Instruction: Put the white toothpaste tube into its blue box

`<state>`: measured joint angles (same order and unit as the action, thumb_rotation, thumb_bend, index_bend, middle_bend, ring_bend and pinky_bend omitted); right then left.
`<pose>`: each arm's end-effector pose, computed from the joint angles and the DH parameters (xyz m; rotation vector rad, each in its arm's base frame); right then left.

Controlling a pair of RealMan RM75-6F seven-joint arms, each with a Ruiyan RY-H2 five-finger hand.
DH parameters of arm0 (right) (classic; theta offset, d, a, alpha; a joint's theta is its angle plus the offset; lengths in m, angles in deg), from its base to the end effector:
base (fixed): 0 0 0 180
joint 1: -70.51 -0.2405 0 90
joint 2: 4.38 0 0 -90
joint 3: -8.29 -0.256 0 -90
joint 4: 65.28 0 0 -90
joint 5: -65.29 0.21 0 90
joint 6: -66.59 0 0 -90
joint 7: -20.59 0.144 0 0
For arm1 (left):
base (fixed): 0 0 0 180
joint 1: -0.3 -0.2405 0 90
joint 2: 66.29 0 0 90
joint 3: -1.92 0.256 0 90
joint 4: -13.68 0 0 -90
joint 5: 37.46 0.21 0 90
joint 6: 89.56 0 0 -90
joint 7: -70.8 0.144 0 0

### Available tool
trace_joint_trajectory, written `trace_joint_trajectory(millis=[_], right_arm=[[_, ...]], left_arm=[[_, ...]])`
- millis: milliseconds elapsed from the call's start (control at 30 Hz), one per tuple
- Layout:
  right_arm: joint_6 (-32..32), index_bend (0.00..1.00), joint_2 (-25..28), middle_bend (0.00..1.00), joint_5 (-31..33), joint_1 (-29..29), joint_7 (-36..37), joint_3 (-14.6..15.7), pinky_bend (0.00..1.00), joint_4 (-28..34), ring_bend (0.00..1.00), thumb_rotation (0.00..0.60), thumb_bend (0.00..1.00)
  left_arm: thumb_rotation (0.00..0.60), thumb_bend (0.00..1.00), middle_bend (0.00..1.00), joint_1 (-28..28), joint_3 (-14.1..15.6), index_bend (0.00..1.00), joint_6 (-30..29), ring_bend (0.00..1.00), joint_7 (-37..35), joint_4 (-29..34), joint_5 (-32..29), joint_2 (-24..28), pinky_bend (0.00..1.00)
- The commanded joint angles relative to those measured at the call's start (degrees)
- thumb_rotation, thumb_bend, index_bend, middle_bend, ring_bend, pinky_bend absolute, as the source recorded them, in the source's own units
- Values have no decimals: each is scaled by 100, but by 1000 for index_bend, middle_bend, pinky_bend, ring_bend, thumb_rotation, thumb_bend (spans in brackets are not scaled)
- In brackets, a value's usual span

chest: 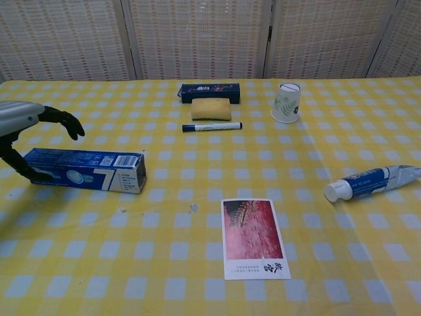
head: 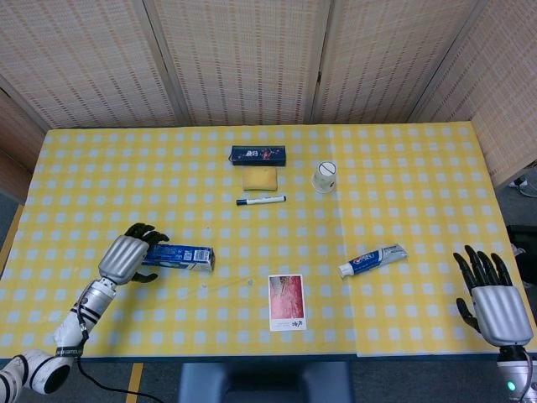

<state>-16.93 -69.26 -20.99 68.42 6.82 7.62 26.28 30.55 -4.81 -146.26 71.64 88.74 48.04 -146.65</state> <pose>-0.3245 -0.1574 0.1470 1.4800 -0.7924 0.6520 -0.2506 0.3217 0.0402 -1.8642 -0.8712 -0.8629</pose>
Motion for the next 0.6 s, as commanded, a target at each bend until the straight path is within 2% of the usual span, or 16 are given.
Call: trace_joint_trajectory(millis=[33,300,367,467,600], right_arm=[[-19,0,22,0,51,32,19,-14,0,-3,0,600,426],[-55,0,81,0,58,86,125,13,0,-20,0,600,426],[-69,0,82,0,57,91,136,8,0,-30,0,600,426],[-66,0,80,0,68,96,130,7,0,-36,0,600,426],[-24,0,78,0,66,82,113,18,0,-30,0,600,425]], left_arm=[[600,168,330,199,-15,301,321,188,-171,-345,-223,-236,167],[600,167,334,356,102,326,402,199,-342,-833,-218,-539,184],[600,166,355,357,134,356,375,227,-372,-898,-209,-569,206],[600,157,395,353,165,386,322,325,-497,-1011,-207,-634,273],[600,155,416,375,207,416,259,362,-694,-1250,-165,-756,311]])
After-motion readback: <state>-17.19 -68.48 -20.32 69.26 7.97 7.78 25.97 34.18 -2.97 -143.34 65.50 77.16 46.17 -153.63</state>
